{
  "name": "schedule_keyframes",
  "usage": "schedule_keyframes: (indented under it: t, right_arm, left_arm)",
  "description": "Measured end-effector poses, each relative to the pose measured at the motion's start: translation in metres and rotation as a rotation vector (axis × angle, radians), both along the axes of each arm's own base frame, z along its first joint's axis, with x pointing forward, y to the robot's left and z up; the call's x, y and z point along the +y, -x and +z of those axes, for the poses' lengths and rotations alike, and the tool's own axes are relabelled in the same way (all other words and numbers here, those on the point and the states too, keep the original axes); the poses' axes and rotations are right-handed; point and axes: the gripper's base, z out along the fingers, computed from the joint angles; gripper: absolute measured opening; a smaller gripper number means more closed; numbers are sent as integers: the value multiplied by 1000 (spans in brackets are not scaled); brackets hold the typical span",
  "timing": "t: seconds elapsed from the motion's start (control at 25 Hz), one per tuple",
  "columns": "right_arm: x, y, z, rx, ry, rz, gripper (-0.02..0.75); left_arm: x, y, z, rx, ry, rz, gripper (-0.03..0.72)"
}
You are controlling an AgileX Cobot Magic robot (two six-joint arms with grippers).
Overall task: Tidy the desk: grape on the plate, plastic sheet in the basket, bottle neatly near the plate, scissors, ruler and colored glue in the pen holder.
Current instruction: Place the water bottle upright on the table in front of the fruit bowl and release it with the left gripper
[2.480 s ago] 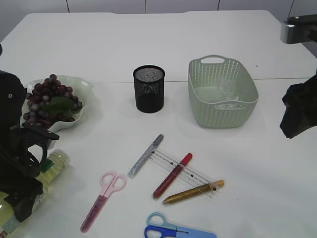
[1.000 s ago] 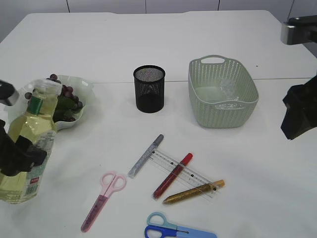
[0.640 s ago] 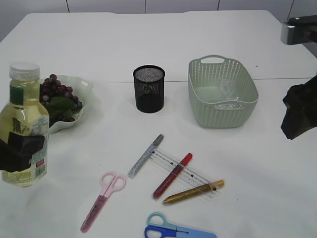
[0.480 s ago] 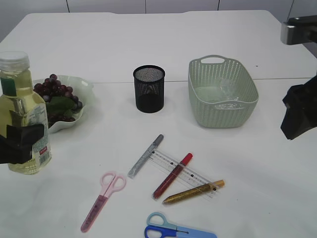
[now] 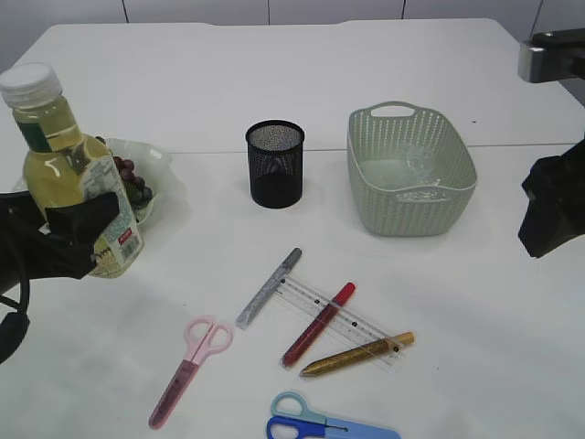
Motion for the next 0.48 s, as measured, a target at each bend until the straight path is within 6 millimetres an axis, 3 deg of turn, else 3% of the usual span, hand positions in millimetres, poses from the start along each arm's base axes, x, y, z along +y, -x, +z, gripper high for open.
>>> schedule_keyframes:
  t: [0.28, 0.48]
  right_arm:
    - [0, 0, 0, 1, 0, 0, 515]
    - [0, 0, 0, 1, 0, 0, 515]
  left_arm:
    - [-15, 0, -29, 67, -69, -170, 430]
    - [-19, -5, -44, 116, -89, -197, 430]
